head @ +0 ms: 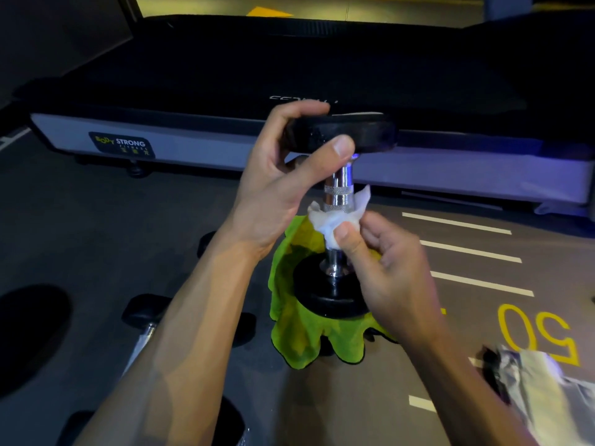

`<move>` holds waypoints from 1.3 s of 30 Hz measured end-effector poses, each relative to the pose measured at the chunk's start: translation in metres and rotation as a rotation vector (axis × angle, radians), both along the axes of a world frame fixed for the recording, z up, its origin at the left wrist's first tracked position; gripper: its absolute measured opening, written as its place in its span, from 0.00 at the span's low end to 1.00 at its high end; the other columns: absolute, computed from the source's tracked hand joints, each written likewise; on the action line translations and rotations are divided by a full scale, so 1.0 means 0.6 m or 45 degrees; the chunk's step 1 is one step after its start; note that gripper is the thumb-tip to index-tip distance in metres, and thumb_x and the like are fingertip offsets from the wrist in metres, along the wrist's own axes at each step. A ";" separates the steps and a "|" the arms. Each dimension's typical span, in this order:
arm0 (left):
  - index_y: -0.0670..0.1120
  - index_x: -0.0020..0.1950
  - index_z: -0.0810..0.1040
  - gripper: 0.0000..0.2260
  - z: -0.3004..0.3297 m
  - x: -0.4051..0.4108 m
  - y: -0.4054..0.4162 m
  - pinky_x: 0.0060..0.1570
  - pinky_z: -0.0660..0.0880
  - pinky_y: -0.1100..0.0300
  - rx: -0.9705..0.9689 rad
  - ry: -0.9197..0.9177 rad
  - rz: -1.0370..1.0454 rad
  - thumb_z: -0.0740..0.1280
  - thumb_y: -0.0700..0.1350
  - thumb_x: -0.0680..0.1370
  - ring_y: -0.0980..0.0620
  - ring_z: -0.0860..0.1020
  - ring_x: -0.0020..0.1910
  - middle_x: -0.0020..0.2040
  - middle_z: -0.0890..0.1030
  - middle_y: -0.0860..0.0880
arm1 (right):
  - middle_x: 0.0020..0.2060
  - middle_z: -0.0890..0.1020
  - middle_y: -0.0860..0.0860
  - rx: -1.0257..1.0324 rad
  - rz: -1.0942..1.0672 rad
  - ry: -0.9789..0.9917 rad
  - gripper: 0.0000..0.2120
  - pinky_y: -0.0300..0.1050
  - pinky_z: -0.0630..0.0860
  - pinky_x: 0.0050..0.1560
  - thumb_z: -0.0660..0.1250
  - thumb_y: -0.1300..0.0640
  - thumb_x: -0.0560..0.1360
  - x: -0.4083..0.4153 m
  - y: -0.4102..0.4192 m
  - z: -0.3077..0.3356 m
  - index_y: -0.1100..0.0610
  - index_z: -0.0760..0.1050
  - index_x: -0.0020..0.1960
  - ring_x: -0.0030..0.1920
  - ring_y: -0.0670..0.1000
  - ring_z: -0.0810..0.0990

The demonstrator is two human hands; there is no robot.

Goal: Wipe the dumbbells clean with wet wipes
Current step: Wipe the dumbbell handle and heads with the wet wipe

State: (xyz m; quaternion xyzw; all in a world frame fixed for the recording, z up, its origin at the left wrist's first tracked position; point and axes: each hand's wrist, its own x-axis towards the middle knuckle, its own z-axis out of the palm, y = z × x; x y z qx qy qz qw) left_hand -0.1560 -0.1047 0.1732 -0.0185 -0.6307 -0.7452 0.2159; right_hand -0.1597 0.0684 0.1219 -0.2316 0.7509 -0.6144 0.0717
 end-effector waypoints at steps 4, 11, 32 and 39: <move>0.51 0.65 0.78 0.21 -0.003 0.002 -0.002 0.59 0.78 0.50 0.020 0.011 0.002 0.76 0.51 0.73 0.32 0.78 0.67 0.67 0.78 0.35 | 0.53 0.88 0.43 0.253 0.203 -0.070 0.14 0.61 0.80 0.61 0.66 0.46 0.81 -0.009 0.026 -0.015 0.49 0.84 0.61 0.57 0.50 0.86; 0.50 0.65 0.77 0.20 -0.007 -0.003 -0.008 0.66 0.75 0.37 -0.023 -0.010 -0.005 0.74 0.50 0.74 0.31 0.77 0.66 0.66 0.77 0.32 | 0.38 0.86 0.50 0.063 -0.225 0.198 0.20 0.58 0.79 0.44 0.60 0.42 0.84 -0.043 -0.047 0.036 0.57 0.81 0.49 0.41 0.54 0.83; 0.52 0.67 0.75 0.21 -0.008 0.006 -0.025 0.45 0.77 0.55 0.020 -0.066 -0.100 0.72 0.52 0.75 0.46 0.80 0.50 0.57 0.79 0.37 | 0.47 0.87 0.52 0.058 -0.062 0.053 0.22 0.46 0.78 0.53 0.54 0.49 0.89 -0.049 -0.067 0.061 0.59 0.81 0.48 0.49 0.49 0.85; 0.50 0.65 0.75 0.21 -0.007 0.008 -0.027 0.50 0.77 0.57 0.005 -0.040 -0.119 0.73 0.51 0.74 0.49 0.80 0.54 0.60 0.79 0.41 | 0.48 0.90 0.46 -0.450 -0.098 -0.186 0.22 0.48 0.80 0.62 0.56 0.55 0.89 -0.037 -0.092 0.066 0.50 0.86 0.46 0.55 0.45 0.87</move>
